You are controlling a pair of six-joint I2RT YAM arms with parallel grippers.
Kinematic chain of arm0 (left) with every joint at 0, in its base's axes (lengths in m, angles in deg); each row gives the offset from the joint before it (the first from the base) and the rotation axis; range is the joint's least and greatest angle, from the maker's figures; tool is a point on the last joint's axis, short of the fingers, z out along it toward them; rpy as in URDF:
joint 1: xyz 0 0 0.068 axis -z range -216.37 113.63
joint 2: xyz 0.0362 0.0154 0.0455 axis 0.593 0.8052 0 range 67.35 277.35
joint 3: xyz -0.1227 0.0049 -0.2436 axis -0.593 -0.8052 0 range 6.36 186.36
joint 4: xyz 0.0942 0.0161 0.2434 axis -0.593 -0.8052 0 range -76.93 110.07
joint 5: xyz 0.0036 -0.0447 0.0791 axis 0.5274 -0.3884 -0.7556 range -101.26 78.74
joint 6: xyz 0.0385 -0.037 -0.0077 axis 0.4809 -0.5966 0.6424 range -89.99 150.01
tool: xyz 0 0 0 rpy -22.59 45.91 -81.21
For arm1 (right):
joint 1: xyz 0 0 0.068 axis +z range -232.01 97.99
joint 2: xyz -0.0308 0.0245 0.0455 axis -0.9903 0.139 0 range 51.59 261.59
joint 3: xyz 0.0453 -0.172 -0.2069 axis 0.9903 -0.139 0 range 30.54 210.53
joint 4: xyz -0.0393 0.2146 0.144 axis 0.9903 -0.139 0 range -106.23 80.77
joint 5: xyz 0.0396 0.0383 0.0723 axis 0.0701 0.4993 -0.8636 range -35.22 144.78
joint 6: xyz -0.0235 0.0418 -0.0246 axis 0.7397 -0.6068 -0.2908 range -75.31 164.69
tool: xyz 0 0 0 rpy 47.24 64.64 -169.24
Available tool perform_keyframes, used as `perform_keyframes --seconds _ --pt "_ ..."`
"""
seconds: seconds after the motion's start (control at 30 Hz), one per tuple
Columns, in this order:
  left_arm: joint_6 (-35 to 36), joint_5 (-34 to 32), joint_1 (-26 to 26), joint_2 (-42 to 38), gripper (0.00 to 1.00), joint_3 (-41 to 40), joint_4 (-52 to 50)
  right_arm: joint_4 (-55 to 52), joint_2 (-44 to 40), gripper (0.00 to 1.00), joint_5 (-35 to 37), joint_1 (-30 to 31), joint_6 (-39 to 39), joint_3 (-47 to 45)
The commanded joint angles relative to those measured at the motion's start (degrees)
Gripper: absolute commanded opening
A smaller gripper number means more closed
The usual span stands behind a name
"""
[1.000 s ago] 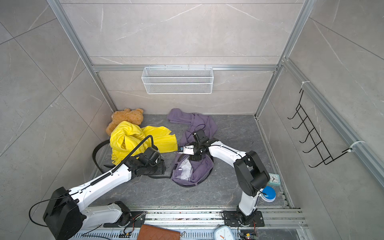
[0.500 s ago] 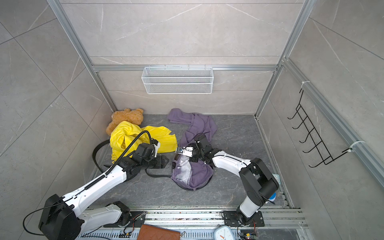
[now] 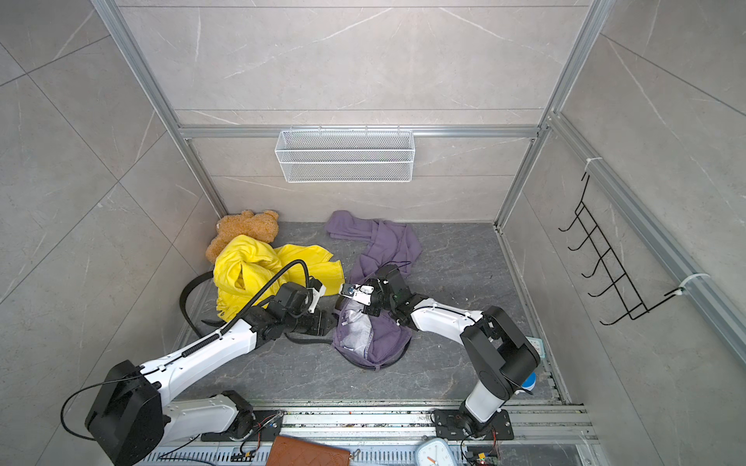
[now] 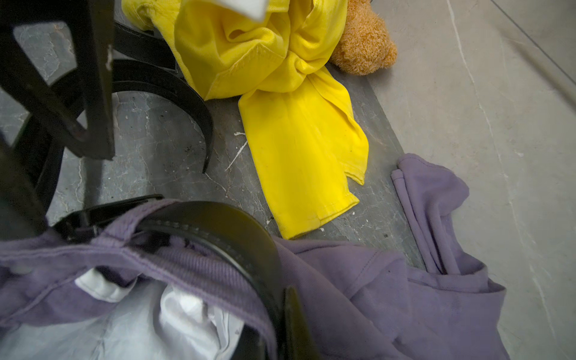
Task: Remove the belt from the trousers
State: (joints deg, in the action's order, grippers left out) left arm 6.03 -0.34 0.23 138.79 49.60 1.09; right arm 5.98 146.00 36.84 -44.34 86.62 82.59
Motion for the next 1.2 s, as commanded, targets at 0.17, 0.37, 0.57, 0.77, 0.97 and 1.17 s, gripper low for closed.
perform_keyframes --seconds 0.17,0.37,0.57,0.77,0.97,1.17 --pt "-0.68 -6.70 1.17 1.90 0.48 0.04 -0.36 3.17 0.01 0.00 -0.15 0.35 -2.38 -0.16" --pt "-1.77 -7.73 2.64 4.76 0.51 1.20 3.32 2.60 -0.35 0.00 -0.08 0.38 -2.82 -0.11" --pt "-2.12 -6.62 3.73 4.87 0.56 0.29 6.34 1.72 -0.21 0.00 0.04 0.39 -2.82 -0.28" --pt "-1.21 -6.47 4.30 5.83 0.56 1.41 6.31 1.59 -0.11 0.00 0.25 0.39 -3.17 -0.10" --pt "-0.20 -13.63 4.91 10.53 0.56 4.13 3.30 0.93 -0.82 0.00 -1.01 0.37 -3.69 0.11" --pt "-1.04 -17.07 4.92 13.19 0.57 5.45 6.89 -0.93 -1.20 0.00 -2.52 0.47 -4.75 -0.17"
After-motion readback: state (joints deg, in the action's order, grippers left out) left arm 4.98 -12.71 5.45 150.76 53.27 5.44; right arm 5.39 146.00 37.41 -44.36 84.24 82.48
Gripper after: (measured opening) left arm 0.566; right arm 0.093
